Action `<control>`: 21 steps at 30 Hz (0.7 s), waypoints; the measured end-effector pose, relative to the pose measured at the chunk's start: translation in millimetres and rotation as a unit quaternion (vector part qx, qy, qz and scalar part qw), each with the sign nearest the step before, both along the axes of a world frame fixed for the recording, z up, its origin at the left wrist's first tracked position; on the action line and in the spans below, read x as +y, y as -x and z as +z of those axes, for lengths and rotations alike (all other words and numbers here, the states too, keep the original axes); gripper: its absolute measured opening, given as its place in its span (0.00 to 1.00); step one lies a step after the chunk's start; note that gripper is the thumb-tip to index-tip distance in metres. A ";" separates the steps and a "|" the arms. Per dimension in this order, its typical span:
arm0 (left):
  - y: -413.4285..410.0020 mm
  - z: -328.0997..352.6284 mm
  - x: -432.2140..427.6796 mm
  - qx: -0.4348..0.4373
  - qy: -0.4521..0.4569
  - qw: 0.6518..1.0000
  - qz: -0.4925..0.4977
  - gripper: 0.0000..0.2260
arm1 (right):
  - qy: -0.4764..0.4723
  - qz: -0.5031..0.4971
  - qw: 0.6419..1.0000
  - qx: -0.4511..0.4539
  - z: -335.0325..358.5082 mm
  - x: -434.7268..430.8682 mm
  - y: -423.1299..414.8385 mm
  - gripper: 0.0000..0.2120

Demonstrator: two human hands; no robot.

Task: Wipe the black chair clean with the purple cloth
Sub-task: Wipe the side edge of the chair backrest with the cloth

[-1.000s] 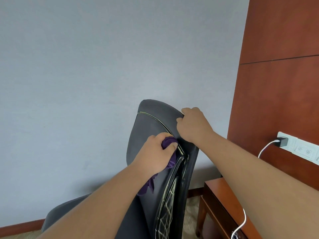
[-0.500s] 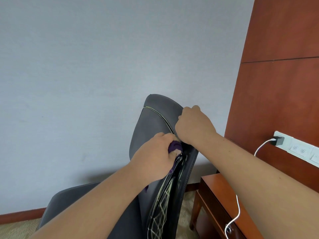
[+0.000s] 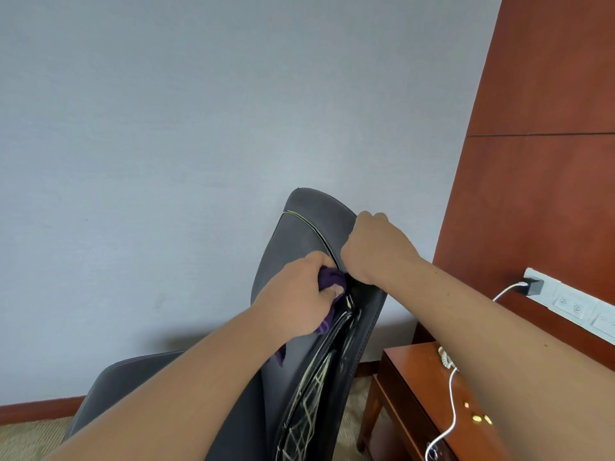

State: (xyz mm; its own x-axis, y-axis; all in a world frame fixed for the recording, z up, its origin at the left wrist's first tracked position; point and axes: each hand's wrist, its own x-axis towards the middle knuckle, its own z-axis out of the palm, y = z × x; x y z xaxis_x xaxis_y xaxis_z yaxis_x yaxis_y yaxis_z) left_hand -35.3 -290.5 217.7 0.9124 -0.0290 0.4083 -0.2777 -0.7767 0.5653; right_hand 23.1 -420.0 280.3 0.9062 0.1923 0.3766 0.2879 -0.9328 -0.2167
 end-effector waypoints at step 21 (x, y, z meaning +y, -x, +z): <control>-10.7 -5.3 -0.2 -0.017 0.107 0.994 0.009 0.14 | -0.076 -0.031 0.997 0.008 1.8 6.5 1.8 0.09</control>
State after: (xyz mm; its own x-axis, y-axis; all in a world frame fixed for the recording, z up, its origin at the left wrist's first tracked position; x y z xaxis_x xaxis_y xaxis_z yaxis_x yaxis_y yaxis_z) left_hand -24.6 -290.6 212.4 0.8972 0.0779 0.4347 -0.2870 -0.6453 0.7080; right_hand 21.3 -413.5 282.1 0.9208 0.0770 0.3824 0.2254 -0.9051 -0.3605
